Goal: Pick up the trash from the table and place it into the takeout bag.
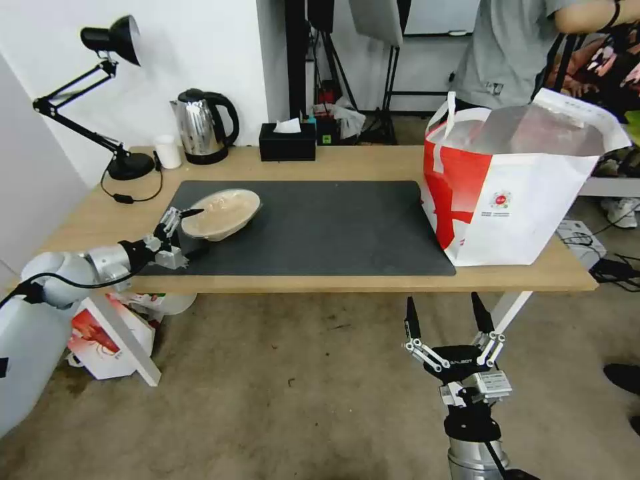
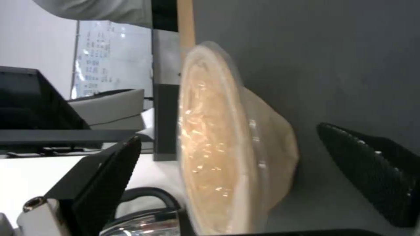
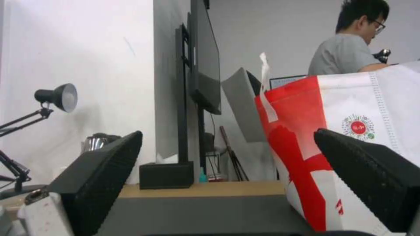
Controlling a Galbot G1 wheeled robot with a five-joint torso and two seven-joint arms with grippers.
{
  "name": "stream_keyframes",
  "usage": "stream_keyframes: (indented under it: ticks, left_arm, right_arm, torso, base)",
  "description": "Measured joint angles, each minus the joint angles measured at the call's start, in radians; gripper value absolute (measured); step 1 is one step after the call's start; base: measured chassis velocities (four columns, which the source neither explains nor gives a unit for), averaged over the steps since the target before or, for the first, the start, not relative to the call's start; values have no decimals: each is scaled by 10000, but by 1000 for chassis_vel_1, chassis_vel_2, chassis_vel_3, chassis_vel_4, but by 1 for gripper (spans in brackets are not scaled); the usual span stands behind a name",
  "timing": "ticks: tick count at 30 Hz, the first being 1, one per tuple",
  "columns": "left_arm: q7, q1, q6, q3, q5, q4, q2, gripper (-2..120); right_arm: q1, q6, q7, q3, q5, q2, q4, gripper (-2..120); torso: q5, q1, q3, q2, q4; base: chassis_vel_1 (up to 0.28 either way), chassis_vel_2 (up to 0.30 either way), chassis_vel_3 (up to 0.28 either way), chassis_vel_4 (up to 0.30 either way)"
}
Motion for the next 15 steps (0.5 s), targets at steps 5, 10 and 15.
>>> stream_keyframes:
  ticks: [5, 10, 15]
  left_arm:
    - [290, -45, 5, -22, 0, 150, -105, 87]
    - [520, -64, 23, -75, -3, 166, -146, 69]
    - [620, -24, 36, -116, -13, 155, -157, 51]
  right_arm:
    - [0, 0, 0, 0, 0, 0, 0, 100]
    - [0, 0, 0, 0, 0, 0, 0, 100]
    - [0, 0, 0, 0, 0, 0, 0, 100]
  torso:
    - [-1, 1, 0, 0, 0]
    - [-1, 0, 0, 0, 0]
    - [-1, 0, -2, 0, 0]
  base:
    - [0, 0, 0, 0]
    - [0, 0, 0, 0]
    - [0, 0, 0, 0]
